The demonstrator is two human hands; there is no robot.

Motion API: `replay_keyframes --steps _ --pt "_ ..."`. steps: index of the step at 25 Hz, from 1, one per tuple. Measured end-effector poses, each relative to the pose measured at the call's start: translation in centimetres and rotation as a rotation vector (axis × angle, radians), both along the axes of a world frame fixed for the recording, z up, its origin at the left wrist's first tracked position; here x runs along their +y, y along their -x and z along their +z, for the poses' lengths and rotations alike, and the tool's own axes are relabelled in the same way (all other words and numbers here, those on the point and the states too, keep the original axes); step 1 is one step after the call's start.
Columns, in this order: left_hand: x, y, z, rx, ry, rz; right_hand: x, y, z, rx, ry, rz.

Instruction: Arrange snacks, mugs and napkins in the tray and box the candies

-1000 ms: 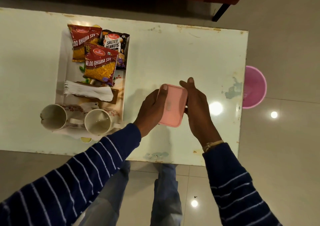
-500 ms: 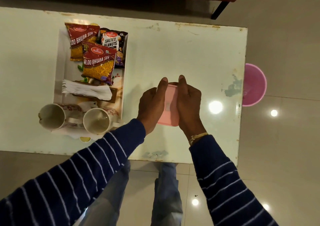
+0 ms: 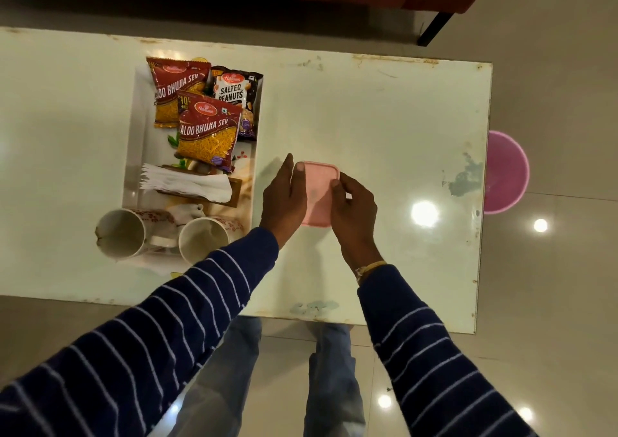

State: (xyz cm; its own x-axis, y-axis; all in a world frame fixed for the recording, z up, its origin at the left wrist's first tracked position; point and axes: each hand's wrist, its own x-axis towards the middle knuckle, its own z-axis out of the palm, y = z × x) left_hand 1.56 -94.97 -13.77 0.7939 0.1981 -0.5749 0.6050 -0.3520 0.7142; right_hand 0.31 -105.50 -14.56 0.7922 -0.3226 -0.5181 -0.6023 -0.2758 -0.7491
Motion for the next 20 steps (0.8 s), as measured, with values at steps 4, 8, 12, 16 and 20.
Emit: replay_keyframes --steps 4,8,12,16,20 --pt "1.4 0.5 -1.3 -0.067 -0.093 -0.165 0.3 -1.1 -1.5 -0.006 0.152 0.076" --pt "2.0 -0.1 -1.6 -0.079 -0.128 -0.177 0.4 -1.7 -2.2 -0.022 0.183 0.106" --pt "1.9 -0.4 -2.1 -0.093 -0.179 -0.162 0.6 -2.0 -2.4 0.001 0.185 0.055" --pt "2.1 -0.5 -1.8 -0.072 -0.202 -0.199 0.7 -1.7 -2.0 0.037 0.198 0.083" --pt "3.9 -1.0 1.7 -0.169 -0.22 -0.227 0.9 -0.8 1.0 0.052 0.207 0.095"
